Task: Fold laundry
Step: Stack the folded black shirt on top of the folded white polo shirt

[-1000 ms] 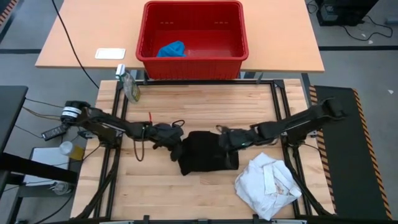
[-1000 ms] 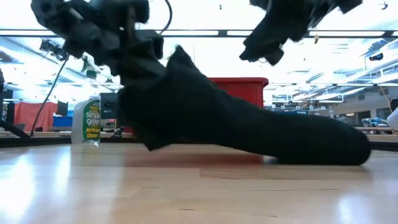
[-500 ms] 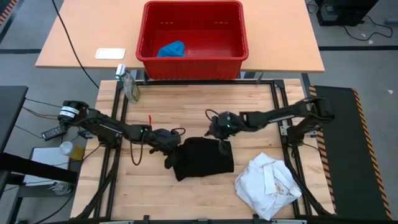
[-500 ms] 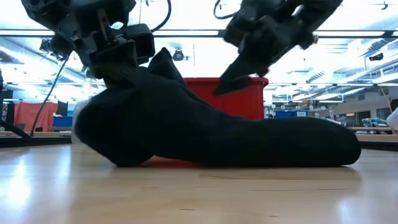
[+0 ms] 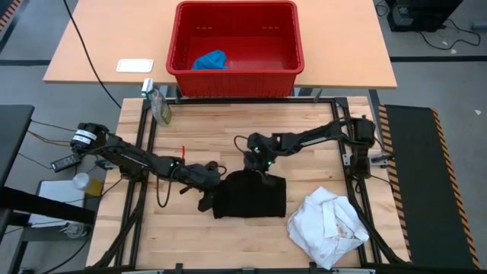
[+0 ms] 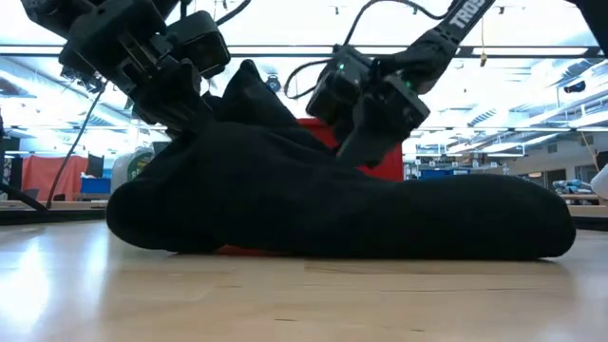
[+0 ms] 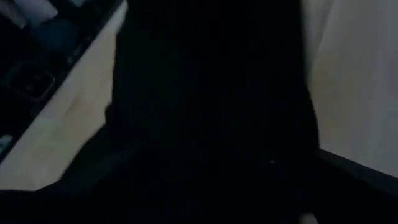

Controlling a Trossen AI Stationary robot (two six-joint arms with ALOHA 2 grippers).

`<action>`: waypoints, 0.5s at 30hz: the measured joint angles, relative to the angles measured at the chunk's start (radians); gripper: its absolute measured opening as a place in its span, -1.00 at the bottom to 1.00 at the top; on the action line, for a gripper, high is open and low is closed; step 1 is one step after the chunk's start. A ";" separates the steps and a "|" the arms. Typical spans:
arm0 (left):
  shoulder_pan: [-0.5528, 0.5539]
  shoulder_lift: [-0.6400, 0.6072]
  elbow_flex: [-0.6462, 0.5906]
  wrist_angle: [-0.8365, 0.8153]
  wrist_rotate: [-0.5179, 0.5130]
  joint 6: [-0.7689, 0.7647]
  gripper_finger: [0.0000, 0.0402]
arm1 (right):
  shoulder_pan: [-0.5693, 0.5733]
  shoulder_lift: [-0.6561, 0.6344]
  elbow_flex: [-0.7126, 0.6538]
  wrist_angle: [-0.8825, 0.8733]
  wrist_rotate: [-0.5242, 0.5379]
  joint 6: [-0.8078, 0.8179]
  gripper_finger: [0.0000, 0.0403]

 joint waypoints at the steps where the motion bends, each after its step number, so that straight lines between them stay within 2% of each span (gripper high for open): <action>1: 0.000 -0.001 0.000 0.001 -0.015 0.001 -0.82 | 0.005 0.014 0.003 -0.008 0.000 -0.003 0.91; 6: 0.001 -0.006 0.000 0.007 -0.093 0.001 -0.82 | 0.031 0.071 0.007 -0.045 0.006 -0.005 0.84; 9: 0.002 -0.006 0.000 0.006 -0.094 -0.031 -0.82 | 0.051 0.080 0.008 -0.055 0.017 -0.007 0.69; 12: 0.002 -0.006 0.000 -0.011 -0.094 -0.108 -0.82 | 0.073 0.078 0.008 -0.061 0.068 -0.030 0.37; 15: 0.002 -0.006 0.000 -0.013 -0.093 -0.196 -0.65 | 0.083 0.076 0.008 -0.065 0.069 -0.019 -0.10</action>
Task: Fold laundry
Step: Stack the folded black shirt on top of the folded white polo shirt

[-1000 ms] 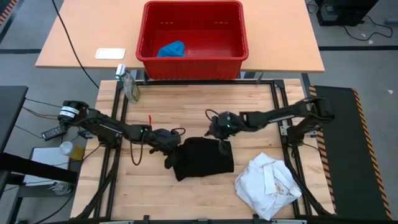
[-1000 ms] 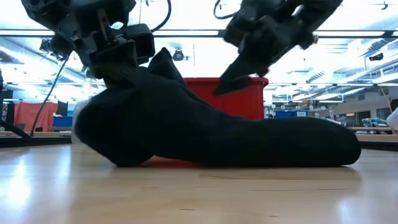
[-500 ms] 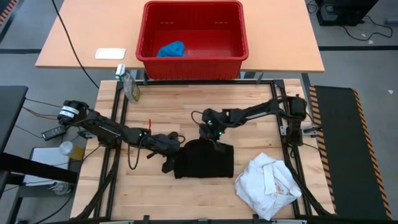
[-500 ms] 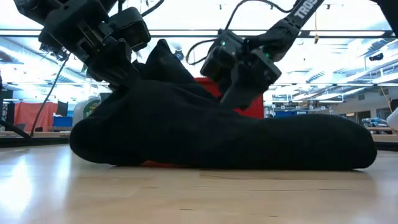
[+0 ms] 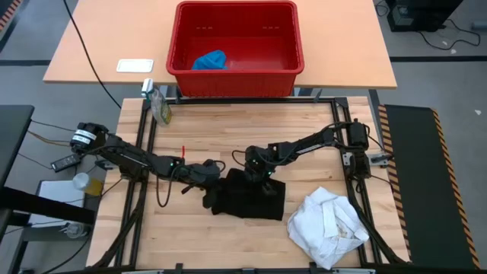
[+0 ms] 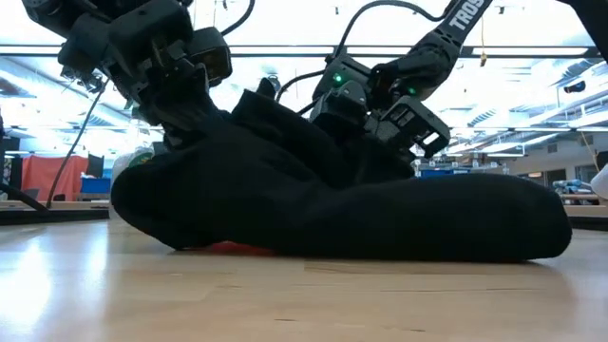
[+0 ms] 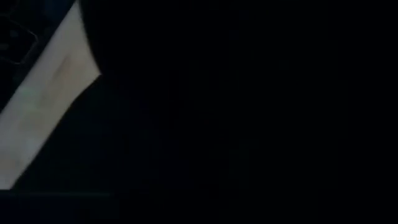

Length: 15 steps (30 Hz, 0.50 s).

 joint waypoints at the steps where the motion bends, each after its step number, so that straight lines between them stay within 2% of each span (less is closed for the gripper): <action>1: 0.000 0.000 0.000 -0.001 0.000 -0.029 -0.57 | 0.001 0.000 0.000 -0.001 -0.013 0.014 -0.28; 4: 0.000 -0.001 0.000 -0.021 0.001 -0.124 -0.34 | -0.006 0.000 -0.001 -0.007 -0.075 0.060 -0.79; 5: 0.000 -0.001 0.000 -0.029 0.008 -0.154 -0.28 | -0.011 0.001 -0.001 -0.008 -0.101 0.075 -0.86; 10: 0.023 -0.074 0.000 -0.036 0.100 -0.221 -0.04 | -0.059 -0.004 -0.002 -0.024 -0.220 0.174 -0.87; 15: 0.047 -0.238 0.001 -0.082 0.103 -0.239 0.00 | -0.123 -0.059 -0.003 -0.028 -0.396 0.300 -0.87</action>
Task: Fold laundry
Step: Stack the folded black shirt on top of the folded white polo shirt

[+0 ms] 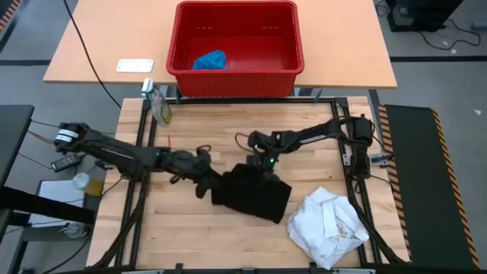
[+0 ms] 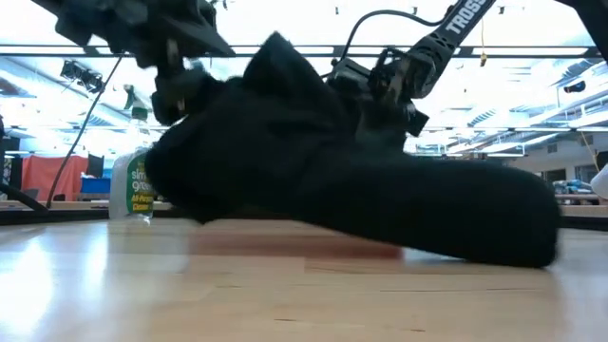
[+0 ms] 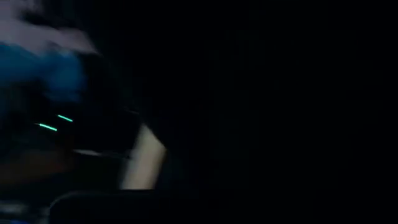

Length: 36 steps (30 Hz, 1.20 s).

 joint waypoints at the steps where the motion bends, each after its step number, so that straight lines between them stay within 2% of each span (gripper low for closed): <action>1: 0.000 -0.029 0.001 -0.021 0.000 -0.009 0.00 | -0.012 -0.011 0.000 0.003 -0.042 0.041 -0.87; 5: -0.022 -0.097 0.000 -0.092 0.001 -0.057 0.01 | -0.043 -0.036 0.000 -0.001 -0.162 0.154 -0.87; 9: -0.053 -0.145 -0.001 -0.096 -0.011 -0.061 0.00 | -0.050 -0.052 0.000 -0.002 -0.261 0.180 -0.87; 13: -0.065 -0.220 -0.001 -0.095 -0.071 -0.040 -0.06 | -0.055 -0.062 0.000 -0.006 -0.336 0.198 -0.87; 20: -0.080 -0.250 -0.001 -0.079 -0.104 -0.072 -0.14 | -0.072 -0.070 0.000 -0.010 -0.354 0.199 -0.87; 24: -0.167 -0.155 0.000 0.023 -0.128 -0.079 -0.15 | -0.087 -0.069 0.000 -0.011 -0.311 0.204 -0.87; 28: -0.303 0.010 0.028 0.064 -0.260 -0.107 -0.17 | -0.100 -0.069 0.000 -0.036 -0.227 0.228 -0.87; 31: -0.373 0.142 0.040 0.168 -0.271 -0.301 -0.25 | -0.111 -0.069 0.000 -0.037 -0.159 0.267 -0.87; 34: -0.409 0.281 0.041 0.289 -0.283 -0.484 -0.29 | -0.121 -0.068 0.000 -0.024 -0.156 0.301 -0.87; 36: -0.424 0.376 0.041 0.417 -0.328 -0.545 -0.30 | -0.121 -0.068 0.000 -0.021 -0.154 0.315 -0.87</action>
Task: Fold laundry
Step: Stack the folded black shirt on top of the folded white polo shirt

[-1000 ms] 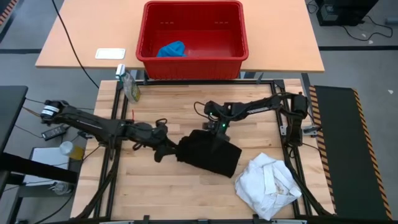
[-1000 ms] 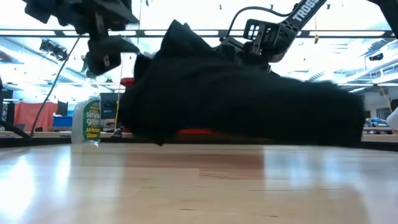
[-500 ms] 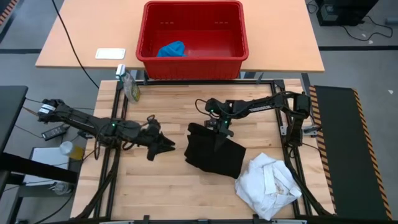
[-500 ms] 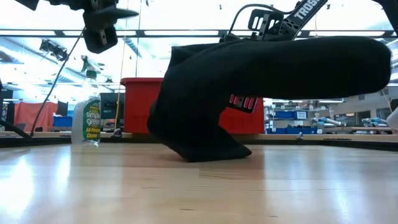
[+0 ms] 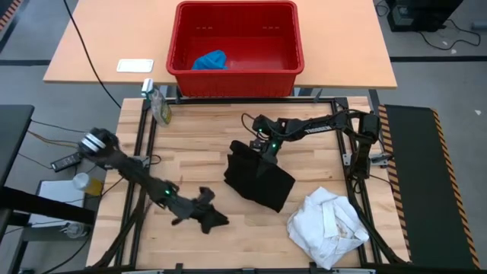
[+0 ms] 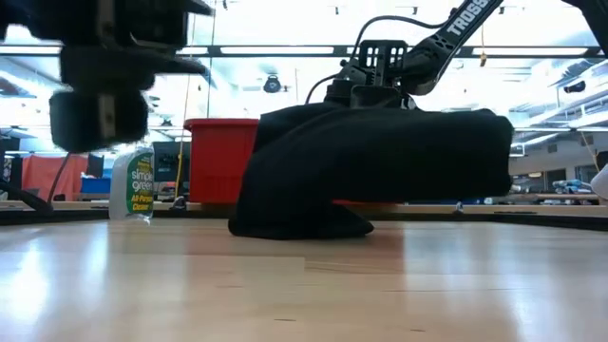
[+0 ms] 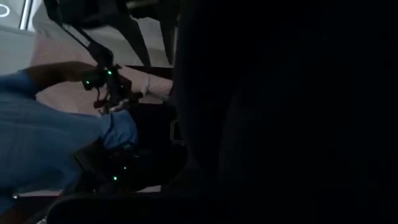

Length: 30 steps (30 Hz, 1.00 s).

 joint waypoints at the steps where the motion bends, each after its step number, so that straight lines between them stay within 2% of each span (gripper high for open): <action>1: -0.011 0.046 0.000 0.072 -0.047 -0.019 -0.30 | 0.001 0.000 0.000 0.000 0.000 0.001 -0.87; 4: -0.028 0.197 -0.006 0.289 -0.147 -0.050 -0.31 | 0.005 0.000 0.000 0.001 0.001 0.002 -0.87; 8: 0.004 0.411 -0.016 0.588 -0.254 -0.161 -0.31 | 0.005 0.000 0.000 0.005 0.013 0.008 -0.87; 11: 0.020 0.523 -0.009 0.831 -0.375 -0.185 -0.31 | 0.002 0.000 0.000 0.006 0.009 0.015 -0.87; 13: 0.027 0.558 -0.008 0.901 -0.448 -0.199 -0.29 | 0.002 0.000 0.000 0.007 0.007 0.026 -0.87; 16: 0.035 0.573 0.003 0.899 -0.516 -0.262 -0.18 | 0.001 0.000 0.000 0.011 0.000 0.036 -0.87; 20: 0.036 0.573 0.034 0.859 -0.589 -0.276 0.13 | 0.001 0.000 0.000 0.022 0.001 0.040 -0.87; 25: 0.067 0.574 0.067 0.837 -0.560 -0.265 0.54 | 0.001 0.001 0.000 0.043 -0.004 0.054 -0.87; 30: 0.082 0.570 0.104 0.780 -0.558 -0.239 0.64 | 0.001 -0.004 0.000 0.094 -0.033 0.117 -0.87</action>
